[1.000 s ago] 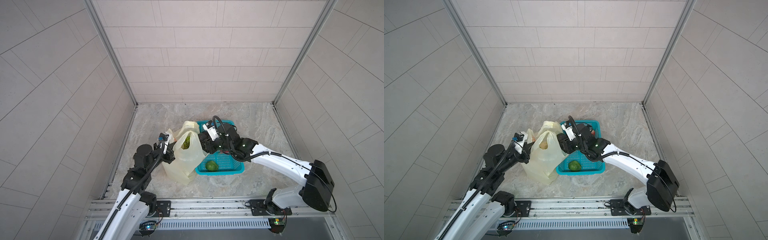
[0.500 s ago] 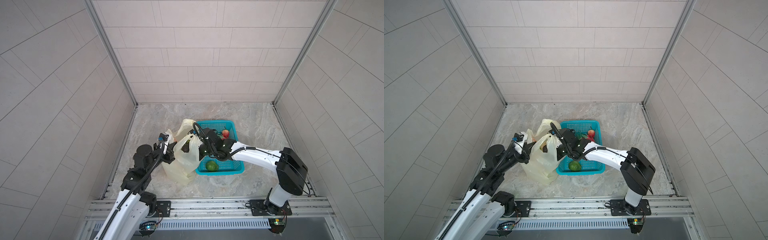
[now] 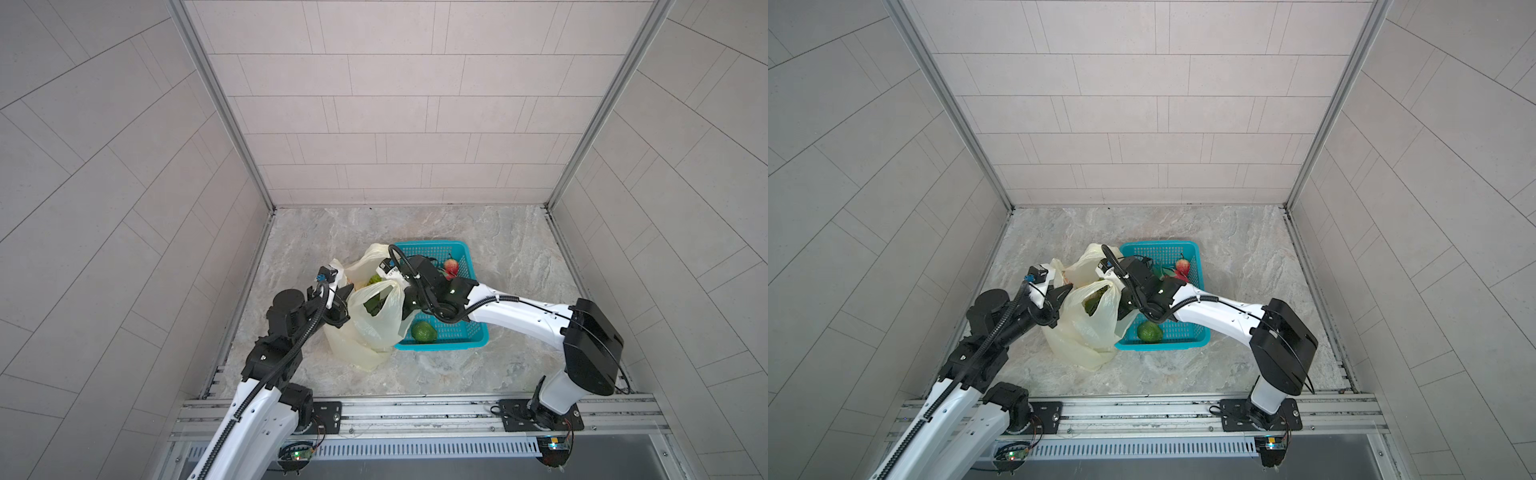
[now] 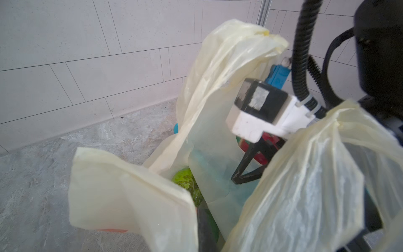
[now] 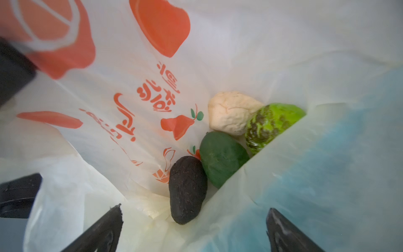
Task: Place the fruits into the plastic bag
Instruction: Place the fruit in the plastic bag, then pick up the fruit from the bin.
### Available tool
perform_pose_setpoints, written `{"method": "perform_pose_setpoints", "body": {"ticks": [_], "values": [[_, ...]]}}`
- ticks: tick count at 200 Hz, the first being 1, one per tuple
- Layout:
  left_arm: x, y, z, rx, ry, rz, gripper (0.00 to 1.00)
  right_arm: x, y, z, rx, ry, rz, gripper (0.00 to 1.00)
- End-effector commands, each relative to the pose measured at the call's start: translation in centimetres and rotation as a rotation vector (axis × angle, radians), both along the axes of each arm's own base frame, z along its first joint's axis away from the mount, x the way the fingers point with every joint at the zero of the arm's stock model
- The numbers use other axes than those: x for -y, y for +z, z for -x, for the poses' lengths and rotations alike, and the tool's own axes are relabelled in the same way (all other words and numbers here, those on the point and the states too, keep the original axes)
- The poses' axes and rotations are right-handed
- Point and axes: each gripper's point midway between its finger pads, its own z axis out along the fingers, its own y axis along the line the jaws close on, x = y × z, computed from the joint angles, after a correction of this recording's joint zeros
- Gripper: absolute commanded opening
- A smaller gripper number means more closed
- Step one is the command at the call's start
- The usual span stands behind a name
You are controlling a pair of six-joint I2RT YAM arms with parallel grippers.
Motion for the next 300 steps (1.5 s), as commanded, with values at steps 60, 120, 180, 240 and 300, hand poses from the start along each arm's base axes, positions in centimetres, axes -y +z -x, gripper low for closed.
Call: {"method": "perform_pose_setpoints", "body": {"ticks": [60, 120, 180, 240, 300], "values": [[0.2, 0.2, 0.0, 0.017, -0.01, 0.0, 0.0, 11.7, 5.3, -2.8, 0.195, -0.314, -0.037, 0.96], [0.2, 0.2, 0.0, 0.018, -0.01, 0.008, 0.0, 16.0, 1.5, -2.3, 0.104, -0.403, 0.005, 0.77], [0.2, 0.1, 0.0, 0.015, -0.008, 0.006, 0.0, 12.2, -7.1, 2.6, -0.093, -0.141, 0.287, 0.64], [0.2, 0.1, 0.0, 0.013, -0.008, 0.005, 0.0, 11.3, -10.5, 3.5, -0.198, -0.074, 0.411, 0.79], [0.1, 0.1, 0.0, 0.014, -0.005, 0.0, 0.0, 11.0, -13.5, 3.6, -0.254, -0.081, 0.45, 0.74]]}}
